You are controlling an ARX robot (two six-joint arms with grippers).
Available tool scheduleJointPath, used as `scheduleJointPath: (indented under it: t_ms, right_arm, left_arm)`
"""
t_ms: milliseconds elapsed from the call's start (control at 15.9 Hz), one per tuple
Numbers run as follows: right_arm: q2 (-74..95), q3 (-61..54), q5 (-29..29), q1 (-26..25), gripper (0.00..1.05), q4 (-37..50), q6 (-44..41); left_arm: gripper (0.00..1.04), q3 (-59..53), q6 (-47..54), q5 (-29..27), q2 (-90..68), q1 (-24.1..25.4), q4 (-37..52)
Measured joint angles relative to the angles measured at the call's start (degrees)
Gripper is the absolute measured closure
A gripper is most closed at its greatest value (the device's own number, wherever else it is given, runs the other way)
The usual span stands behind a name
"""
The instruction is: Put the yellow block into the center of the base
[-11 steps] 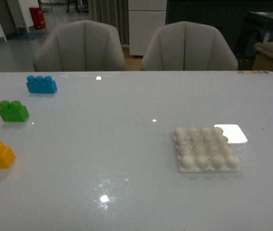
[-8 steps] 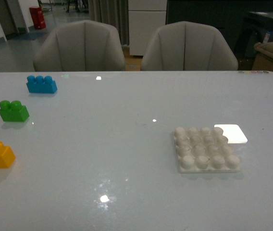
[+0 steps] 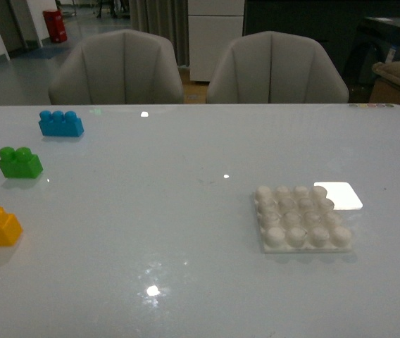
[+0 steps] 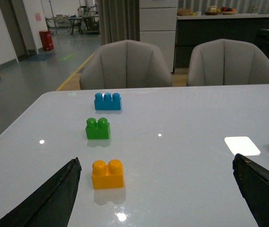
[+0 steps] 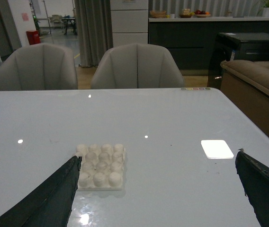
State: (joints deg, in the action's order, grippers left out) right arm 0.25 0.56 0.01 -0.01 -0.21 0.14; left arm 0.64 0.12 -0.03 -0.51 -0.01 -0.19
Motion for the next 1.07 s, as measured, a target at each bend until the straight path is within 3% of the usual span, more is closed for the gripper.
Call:
scheduleJointPath:
  t_ms: [252, 315, 440, 629, 755, 881, 1070]
  right_arm:
    - [0.0, 0.0, 0.0, 0.0, 0.06, 0.0, 0.0]
    - [2.8, 1.0, 3.3, 0.8, 0.06, -1.0, -2.6]
    - [20.5, 8.1, 4.5, -2.0, 0.06, 12.6, -9.0]
    - [44.9, 22.0, 2.2, -3.0, 0.06, 29.6, -10.2]
    - [59.6, 29.8, 0.5, -3.0, 0.06, 29.6, -7.8]
    - [81.7, 41.9, -1.0, -2.8, 0.06, 22.4, -3.9]
    - [100.0, 50.6, -2.6, -0.6, 0.06, 13.8, -2.6]
  left_arm:
    - [0.07, 0.0, 0.0, 0.0, 0.0, 0.0, 0.0]
    - [0.07, 0.0, 0.0, 0.0, 0.0, 0.0, 0.0]
    - [0.07, 0.0, 0.0, 0.0, 0.0, 0.0, 0.0]
    - [0.07, 0.0, 0.0, 0.0, 0.0, 0.0, 0.0]
    - [0.07, 0.0, 0.0, 0.0, 0.0, 0.0, 0.0]
    - [0.07, 0.0, 0.0, 0.0, 0.0, 0.0, 0.0]
    - [0.07, 0.0, 0.0, 0.0, 0.0, 0.0, 0.0]
